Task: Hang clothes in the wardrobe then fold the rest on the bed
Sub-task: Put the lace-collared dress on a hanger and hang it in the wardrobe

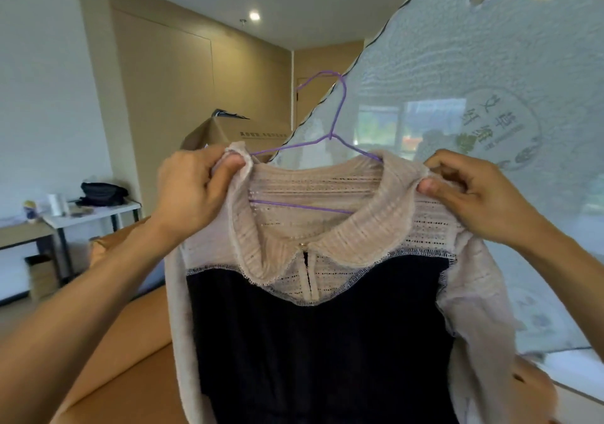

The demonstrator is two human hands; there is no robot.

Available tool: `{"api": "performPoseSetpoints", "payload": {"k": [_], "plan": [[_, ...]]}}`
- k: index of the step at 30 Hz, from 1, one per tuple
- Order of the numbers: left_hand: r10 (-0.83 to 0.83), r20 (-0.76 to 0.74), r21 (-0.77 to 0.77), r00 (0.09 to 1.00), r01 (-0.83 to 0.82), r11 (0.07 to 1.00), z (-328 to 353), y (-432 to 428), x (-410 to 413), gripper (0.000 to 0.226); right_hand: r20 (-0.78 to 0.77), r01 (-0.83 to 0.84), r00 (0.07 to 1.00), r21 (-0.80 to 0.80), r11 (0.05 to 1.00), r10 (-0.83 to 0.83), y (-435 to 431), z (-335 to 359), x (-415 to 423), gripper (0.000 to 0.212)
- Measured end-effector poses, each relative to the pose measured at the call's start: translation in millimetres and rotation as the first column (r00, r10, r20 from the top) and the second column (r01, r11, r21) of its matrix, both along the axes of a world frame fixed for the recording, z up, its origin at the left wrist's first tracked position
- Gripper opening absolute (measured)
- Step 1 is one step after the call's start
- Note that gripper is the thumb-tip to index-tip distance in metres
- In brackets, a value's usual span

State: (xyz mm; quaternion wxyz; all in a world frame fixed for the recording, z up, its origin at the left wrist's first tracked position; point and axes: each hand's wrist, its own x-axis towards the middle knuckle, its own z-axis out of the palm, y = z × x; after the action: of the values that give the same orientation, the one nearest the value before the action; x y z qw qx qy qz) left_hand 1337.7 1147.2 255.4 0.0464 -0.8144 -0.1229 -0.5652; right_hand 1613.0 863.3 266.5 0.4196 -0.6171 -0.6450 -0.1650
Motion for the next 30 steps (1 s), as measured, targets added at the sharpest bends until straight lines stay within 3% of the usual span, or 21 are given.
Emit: {"api": "performPoseSetpoints", "payload": {"k": [8, 12, 14, 17, 18, 21, 30], "plan": [[0.222, 0.093, 0.023, 0.971, -0.225, 0.974, -2.9, 8.9, -62.1, 0.045, -0.194, -0.024, 0.981, -0.046, 0.999, 0.014, 44.6, -11.9, -10.9, 0.005], [0.287, 0.106, 0.039, 0.952, -0.292, 0.956, 5.5, 25.7, -95.3, 0.045, -0.097, 0.034, 0.995, -0.017, 0.999, -0.035, 83.6, 3.6, -35.9, 0.015], [0.319, 0.115, 0.03, 0.941, -0.324, 0.945, 13.4, 39.1, -115.8, 0.045, -0.06, -0.028, 0.998, -0.017, 0.999, 0.027, 109.0, 17.4, -64.3, 0.021], [0.329, 0.119, 0.032, 0.937, -0.335, 0.942, 25.0, 58.9, -150.9, 0.043, 0.04, -0.063, 0.997, -0.067, 0.996, 0.066, 155.0, 30.6, -113.2, 0.01], [0.334, 0.118, 0.033, 0.935, -0.34, 0.94, 27.5, 65.2, -164.1, 0.045, 0.07, -0.059, 0.996, -0.043, 0.997, 0.062, 171.3, 33.6, -129.0, 0.019], [0.398, 0.103, 0.018, 0.912, -0.401, 0.916, 31.6, 87.1, -207.5, 0.049, 0.074, -0.065, 0.995, 0.022, 0.998, 0.063, 217.7, 38.9, -173.4, 0.033], [0.431, -0.077, -0.025, 0.899, -0.434, 0.901, 43.1, 166.5, -360.0, 0.05, 0.055, -0.194, 0.98, -0.002, 0.981, 0.193, 353.2, 35.1, -294.1, 0.034]]}}
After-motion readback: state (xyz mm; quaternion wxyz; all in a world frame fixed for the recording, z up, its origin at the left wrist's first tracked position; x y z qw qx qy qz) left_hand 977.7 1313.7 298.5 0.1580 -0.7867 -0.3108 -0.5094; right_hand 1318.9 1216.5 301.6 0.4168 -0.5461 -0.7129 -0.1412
